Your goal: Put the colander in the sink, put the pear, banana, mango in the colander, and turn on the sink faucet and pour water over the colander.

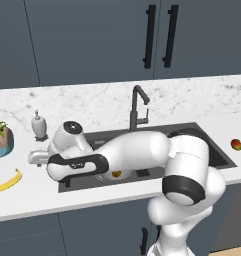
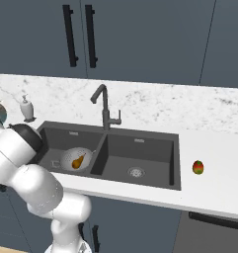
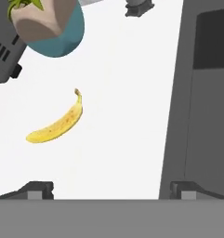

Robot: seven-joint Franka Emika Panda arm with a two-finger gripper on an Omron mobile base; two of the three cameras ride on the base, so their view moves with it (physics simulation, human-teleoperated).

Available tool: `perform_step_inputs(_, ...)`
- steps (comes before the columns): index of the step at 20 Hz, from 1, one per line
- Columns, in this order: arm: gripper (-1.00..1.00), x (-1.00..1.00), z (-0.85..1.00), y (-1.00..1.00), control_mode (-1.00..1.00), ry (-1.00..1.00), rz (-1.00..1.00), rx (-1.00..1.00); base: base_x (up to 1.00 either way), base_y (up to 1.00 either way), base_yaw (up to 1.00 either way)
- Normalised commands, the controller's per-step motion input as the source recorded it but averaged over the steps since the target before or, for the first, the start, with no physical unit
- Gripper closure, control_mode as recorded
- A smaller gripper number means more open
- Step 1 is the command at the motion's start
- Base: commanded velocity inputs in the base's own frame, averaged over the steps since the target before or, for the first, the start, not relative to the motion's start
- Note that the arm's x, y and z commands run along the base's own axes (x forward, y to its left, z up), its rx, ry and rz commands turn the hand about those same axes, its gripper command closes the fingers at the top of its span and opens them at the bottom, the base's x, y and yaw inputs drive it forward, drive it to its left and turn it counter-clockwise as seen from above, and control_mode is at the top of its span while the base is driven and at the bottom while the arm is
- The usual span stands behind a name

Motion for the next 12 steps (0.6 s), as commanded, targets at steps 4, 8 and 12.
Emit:
perform_step_inputs(4,-1.00,0.00,0.07,0.40,-1.00,0.00,0.00,-0.15,0.00,0.00,0.00)
perform_step_inputs(8,-1.00,-0.01,-0.01,0.40,-1.00,0.00,0.00,-0.09,0.00,0.00,0.00)
perform_step_inputs(12,-1.00,0.00,0.00,0.25,-1.00,0.00,-0.02,0.00,0.00,0.00,0.00)
